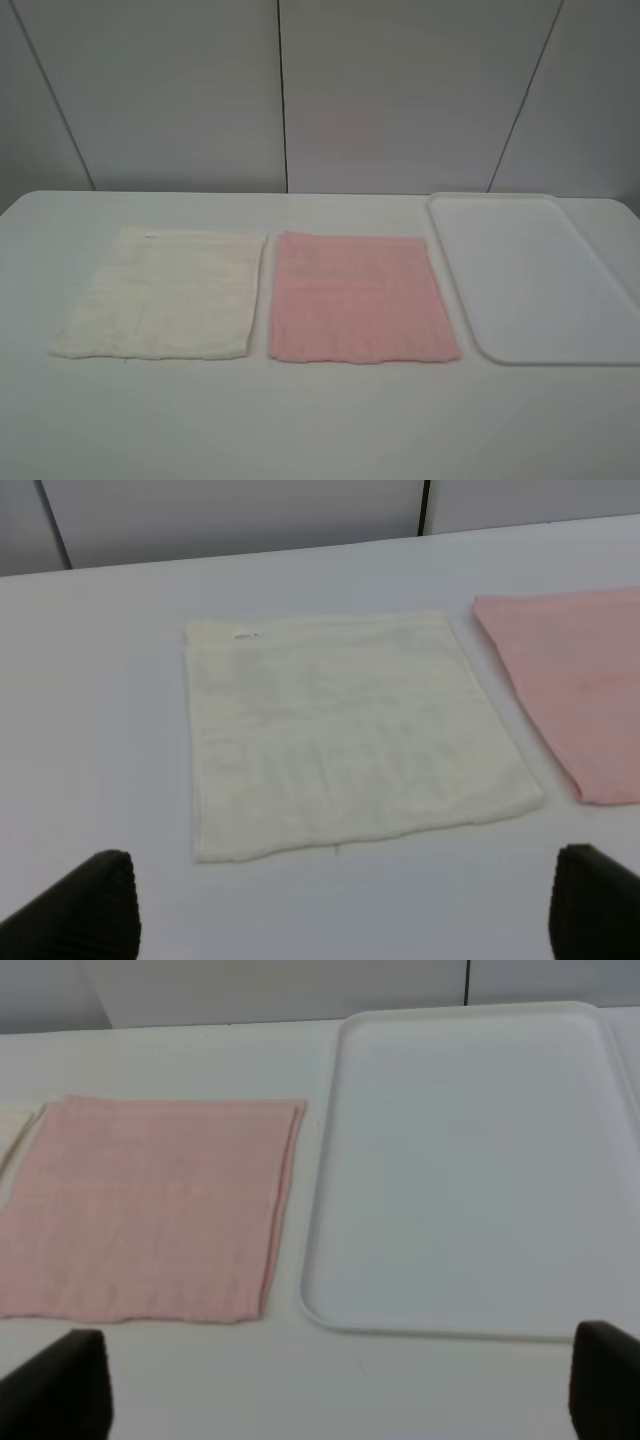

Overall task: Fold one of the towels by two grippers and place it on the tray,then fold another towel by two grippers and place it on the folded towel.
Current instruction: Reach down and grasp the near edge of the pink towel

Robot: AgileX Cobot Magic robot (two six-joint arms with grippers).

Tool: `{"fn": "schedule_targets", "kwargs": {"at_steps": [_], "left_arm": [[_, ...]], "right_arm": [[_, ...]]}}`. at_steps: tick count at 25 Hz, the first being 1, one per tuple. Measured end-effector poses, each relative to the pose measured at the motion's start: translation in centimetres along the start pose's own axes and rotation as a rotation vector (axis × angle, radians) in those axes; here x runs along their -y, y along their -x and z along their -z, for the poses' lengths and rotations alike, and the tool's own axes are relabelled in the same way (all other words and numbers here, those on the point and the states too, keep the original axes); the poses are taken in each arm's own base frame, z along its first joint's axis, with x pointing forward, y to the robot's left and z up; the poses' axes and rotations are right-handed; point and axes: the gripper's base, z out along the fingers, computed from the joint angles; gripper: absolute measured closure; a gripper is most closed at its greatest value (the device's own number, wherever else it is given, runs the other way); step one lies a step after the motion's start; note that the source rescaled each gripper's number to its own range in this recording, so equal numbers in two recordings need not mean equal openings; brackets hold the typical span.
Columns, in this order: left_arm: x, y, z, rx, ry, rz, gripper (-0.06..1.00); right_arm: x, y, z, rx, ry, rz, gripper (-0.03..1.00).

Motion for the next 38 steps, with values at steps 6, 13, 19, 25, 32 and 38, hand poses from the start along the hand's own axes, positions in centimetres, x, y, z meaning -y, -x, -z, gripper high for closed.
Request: {"fn": "schedule_targets", "kwargs": {"at_steps": [6,13,19,25,32,38], "left_arm": [[0.0,0.0,0.0,0.000,0.000,0.000,-0.05],[-0.3,1.7,-1.3,-0.143,-0.069,-0.064,-0.05],[-0.5,6.7,-3.1,-0.253,-0.111,-0.214,-0.05],[-0.2,11.6,-7.0,-0.352,-0.228,-0.404,-0.05],[1.9,14.1,-14.3,-0.440,-0.395,-0.649,-0.05],[4.8,12.6,-20.5,-0.472,-0.511,-0.827,-0.05]], "right_arm": [[0.0,0.0,0.0,0.000,0.000,0.000,0.00],[-0.4,3.0,-0.4,-0.072,0.025,0.042,0.00],[-1.3,9.0,-0.5,-0.090,0.093,0.200,0.00],[-2.5,13.0,-4.1,-0.163,0.223,0.484,0.00],[-5.6,13.5,-11.1,-0.281,0.417,0.840,0.00],[-9.0,11.4,-16.2,-0.432,0.556,1.052,0.00]]}}
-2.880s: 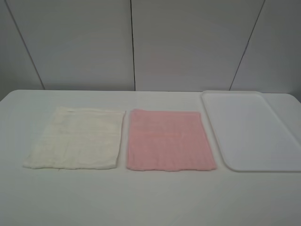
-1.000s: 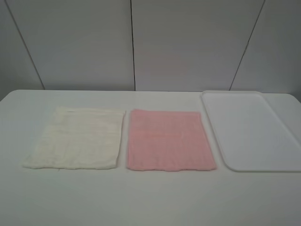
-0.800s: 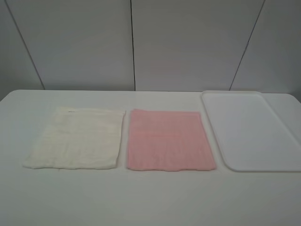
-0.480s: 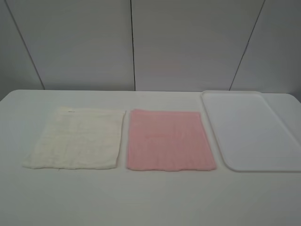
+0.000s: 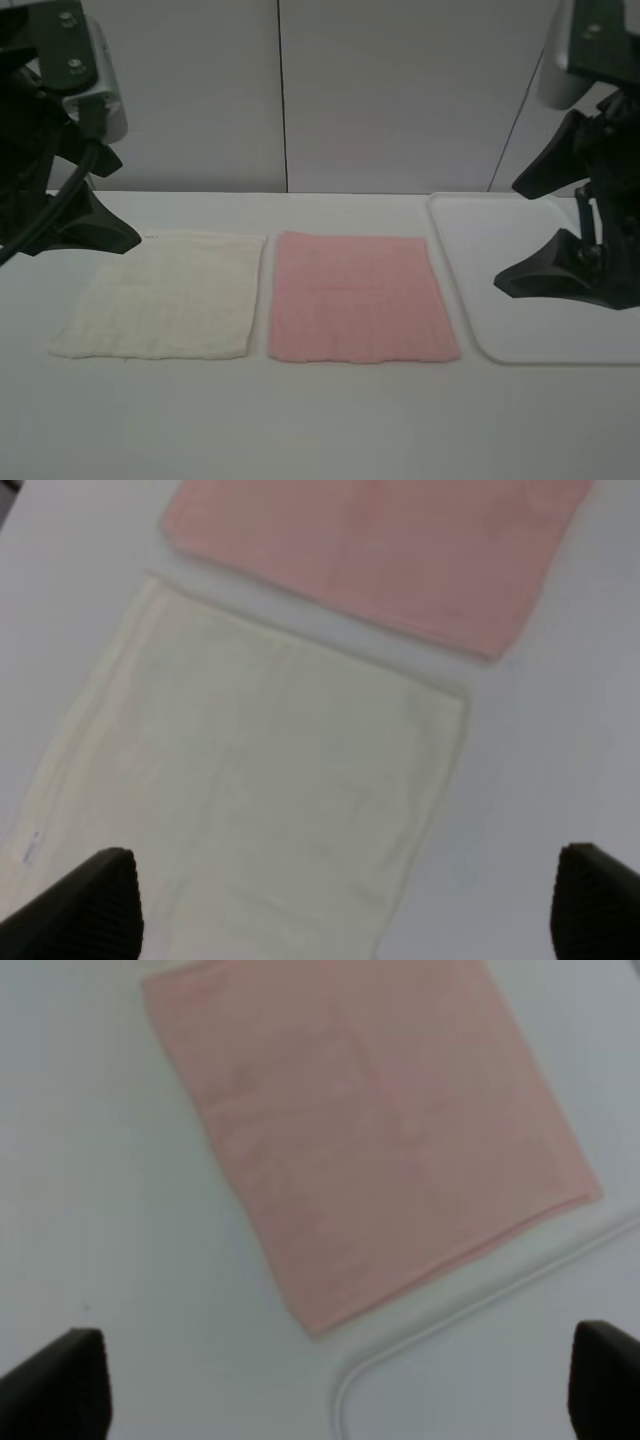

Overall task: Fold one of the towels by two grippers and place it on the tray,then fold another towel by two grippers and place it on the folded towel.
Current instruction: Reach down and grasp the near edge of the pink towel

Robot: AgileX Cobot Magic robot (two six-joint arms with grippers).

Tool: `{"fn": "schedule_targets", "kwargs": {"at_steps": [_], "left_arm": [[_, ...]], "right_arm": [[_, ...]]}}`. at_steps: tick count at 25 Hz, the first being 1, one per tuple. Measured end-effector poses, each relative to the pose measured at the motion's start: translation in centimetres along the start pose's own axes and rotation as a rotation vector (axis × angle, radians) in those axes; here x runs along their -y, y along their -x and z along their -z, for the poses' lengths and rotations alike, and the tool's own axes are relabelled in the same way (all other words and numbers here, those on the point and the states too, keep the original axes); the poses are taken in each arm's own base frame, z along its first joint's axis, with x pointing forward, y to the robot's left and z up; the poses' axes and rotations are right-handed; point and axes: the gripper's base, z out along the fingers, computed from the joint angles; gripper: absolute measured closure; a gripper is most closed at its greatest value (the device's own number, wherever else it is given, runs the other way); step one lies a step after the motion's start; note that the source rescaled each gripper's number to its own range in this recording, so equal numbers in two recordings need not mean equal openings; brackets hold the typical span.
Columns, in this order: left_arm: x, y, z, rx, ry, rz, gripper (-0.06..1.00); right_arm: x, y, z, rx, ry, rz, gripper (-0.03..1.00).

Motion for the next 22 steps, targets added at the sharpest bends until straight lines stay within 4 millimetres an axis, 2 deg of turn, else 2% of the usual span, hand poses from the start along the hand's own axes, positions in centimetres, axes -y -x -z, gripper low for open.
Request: {"fn": "schedule_targets", "kwargs": {"at_steps": [7,13,22], "left_arm": [[0.8,1.4,-6.7,-0.091,-0.099,-0.139,-0.05],[0.6,0.7,-11.3,-0.177,-0.158,-0.146,-0.05],[0.7,-0.4,-15.8,-0.235,-0.211,-0.204,-0.05]], "right_arm": [[-0.2,1.6,-6.5,-0.120,0.143,0.072,0.00],[-0.6,0.5,-12.1,-0.235,0.214,0.096,0.00],[-1.0,-0.4,-16.6,-0.304,0.254,0.123,0.00]]}}
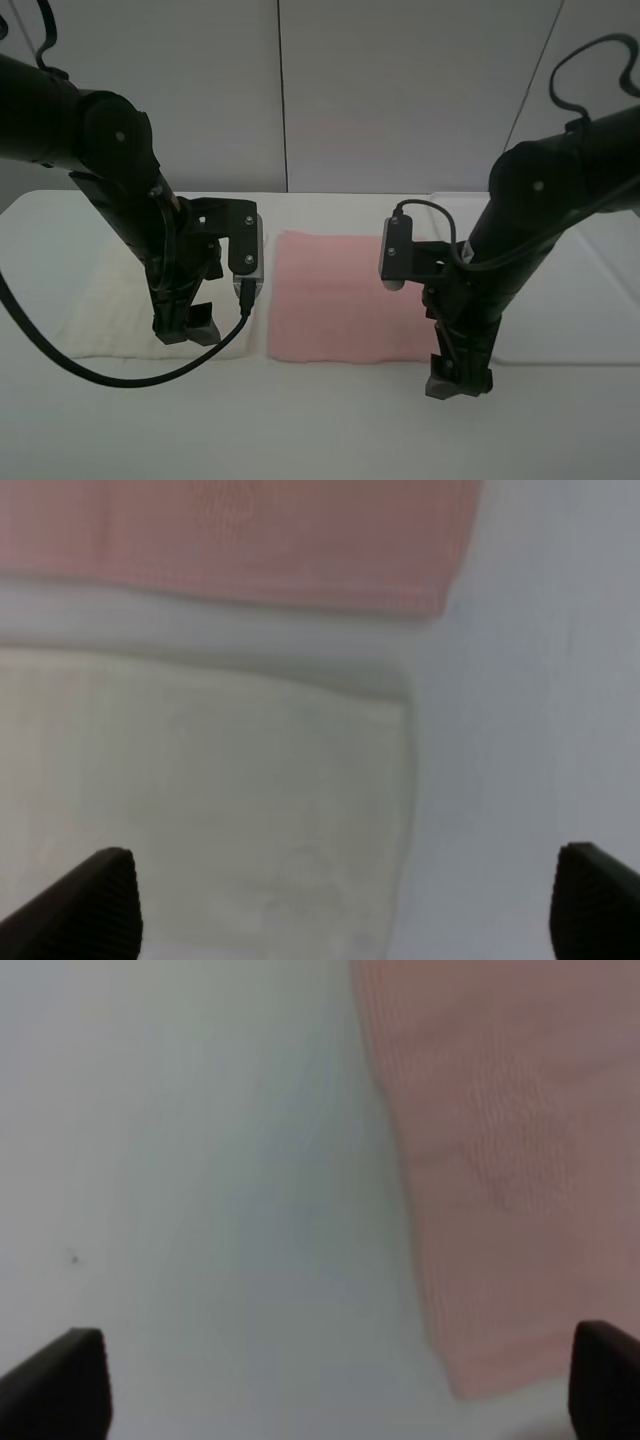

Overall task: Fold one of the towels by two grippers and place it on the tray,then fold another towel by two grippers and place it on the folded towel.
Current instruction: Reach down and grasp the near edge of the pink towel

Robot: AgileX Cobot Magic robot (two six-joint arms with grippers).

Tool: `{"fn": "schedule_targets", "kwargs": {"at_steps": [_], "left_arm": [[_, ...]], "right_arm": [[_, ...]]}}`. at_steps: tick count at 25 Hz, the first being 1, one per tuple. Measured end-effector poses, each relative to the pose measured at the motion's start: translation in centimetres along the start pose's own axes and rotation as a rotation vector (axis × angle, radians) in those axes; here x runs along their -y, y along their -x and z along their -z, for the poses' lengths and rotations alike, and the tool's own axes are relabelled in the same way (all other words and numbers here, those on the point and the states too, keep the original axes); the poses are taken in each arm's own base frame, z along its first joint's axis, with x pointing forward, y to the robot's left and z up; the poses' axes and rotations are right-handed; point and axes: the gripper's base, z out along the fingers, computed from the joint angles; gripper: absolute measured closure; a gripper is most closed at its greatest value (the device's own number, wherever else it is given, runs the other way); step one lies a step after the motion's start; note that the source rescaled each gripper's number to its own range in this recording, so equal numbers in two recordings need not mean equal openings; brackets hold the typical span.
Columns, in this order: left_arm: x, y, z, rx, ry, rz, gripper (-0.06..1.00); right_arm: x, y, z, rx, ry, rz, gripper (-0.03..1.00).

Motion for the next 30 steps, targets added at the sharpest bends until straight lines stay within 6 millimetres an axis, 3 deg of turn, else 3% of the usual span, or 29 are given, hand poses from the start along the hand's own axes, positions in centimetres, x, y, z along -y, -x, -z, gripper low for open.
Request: {"fn": "schedule_targets", "kwargs": {"at_steps": [5,10,20,30], "left_arm": [[1.1,1.5,-1.1,0.008,-0.004,-0.085,-0.05],[2.3,3.0,-1.8,0.025,0.000,-0.150,-0.05],[2.4,3.1,-2.7,0.012,0.002,-0.174,-0.05],[2.3,3.2,-2.7,0.022,0.017,-0.175,-0.05]], "right_arm": [[0.5,-0.2,-3.2,-0.083,0.012,0.056,0.00],[0.7,-0.3,-4.9,-0.119,0.027,0.072,0.00],[3.2,-3.2,-5.2,-0.108,0.000,-0.069,0.00],[3.2,-2.7,-5.2,-0.063,-0.008,-0.111,0.00]]}}
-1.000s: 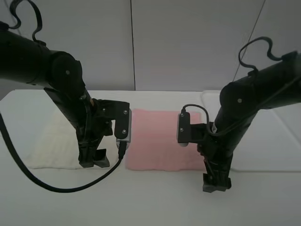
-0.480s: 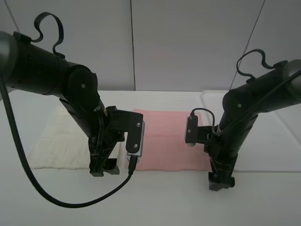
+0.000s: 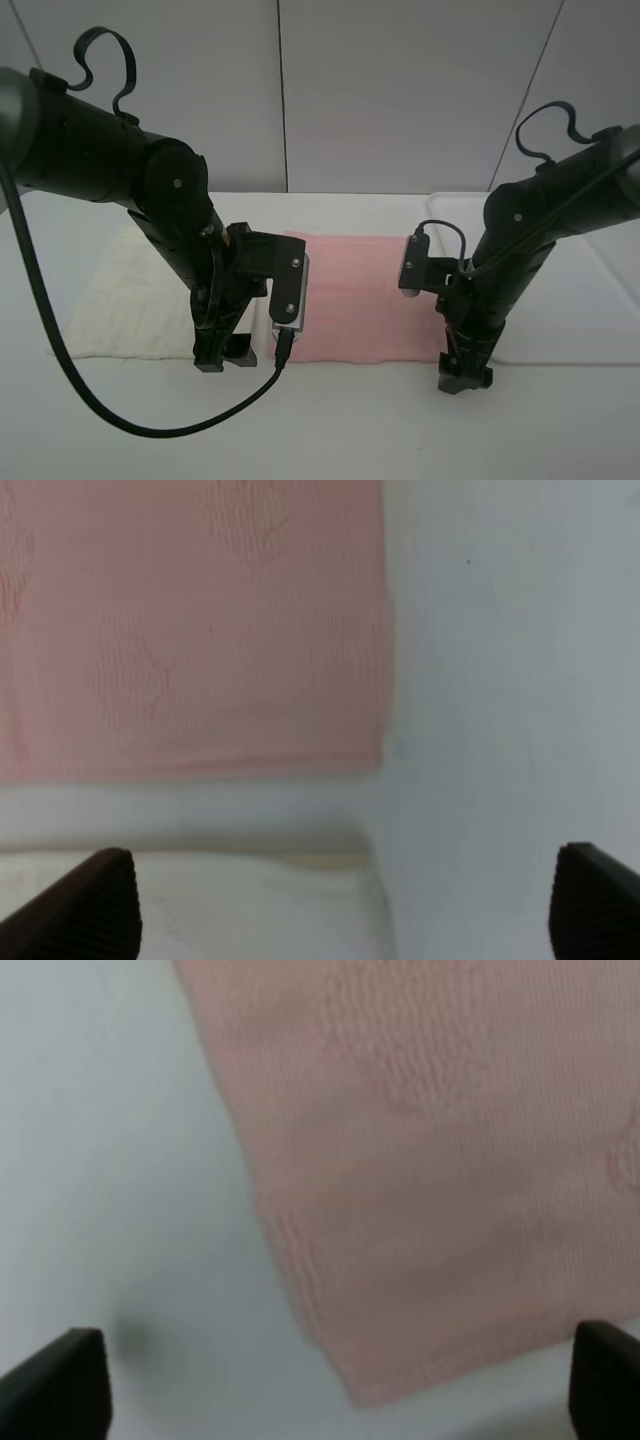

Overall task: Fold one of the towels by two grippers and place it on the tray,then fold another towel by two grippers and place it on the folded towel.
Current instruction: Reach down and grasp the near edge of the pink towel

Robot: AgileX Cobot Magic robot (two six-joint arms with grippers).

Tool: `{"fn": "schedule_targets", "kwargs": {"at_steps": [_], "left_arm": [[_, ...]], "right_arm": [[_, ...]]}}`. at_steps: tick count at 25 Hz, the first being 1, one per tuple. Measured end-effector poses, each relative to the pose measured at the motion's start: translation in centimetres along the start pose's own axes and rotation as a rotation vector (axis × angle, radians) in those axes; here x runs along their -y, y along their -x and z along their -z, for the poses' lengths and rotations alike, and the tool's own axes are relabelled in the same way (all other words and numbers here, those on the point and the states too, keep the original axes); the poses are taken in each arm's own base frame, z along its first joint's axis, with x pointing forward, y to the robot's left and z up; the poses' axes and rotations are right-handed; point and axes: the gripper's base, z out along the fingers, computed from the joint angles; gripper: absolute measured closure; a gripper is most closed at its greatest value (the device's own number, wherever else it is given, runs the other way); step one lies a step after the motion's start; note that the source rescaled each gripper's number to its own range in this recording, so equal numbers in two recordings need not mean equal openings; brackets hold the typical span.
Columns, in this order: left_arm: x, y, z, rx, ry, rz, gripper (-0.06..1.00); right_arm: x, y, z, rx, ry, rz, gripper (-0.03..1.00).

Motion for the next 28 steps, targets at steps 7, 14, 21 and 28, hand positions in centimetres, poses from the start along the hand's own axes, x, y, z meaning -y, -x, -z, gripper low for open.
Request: {"fn": "schedule_targets", "kwargs": {"at_steps": [7,14,21,28], "left_arm": [[0.0,0.0,0.0,0.000,0.000,-0.001,-0.05],[0.0,0.0,0.0,0.000,0.000,-0.001,-0.05],[0.0,0.0,0.0,0.000,0.000,-0.001,-0.05],[0.0,0.0,0.0,0.000,0.000,-0.001,-0.05]], "right_arm": [[-0.1,0.3,-0.1,0.030,0.013,-0.046,0.00],[-0.2,0.4,-1.7,0.003,0.053,-0.055,0.00],[-0.2,0.5,-1.8,0.001,0.050,-0.047,0.09],[0.1,0.7,-1.8,0.017,0.028,-0.042,0.74]]}}
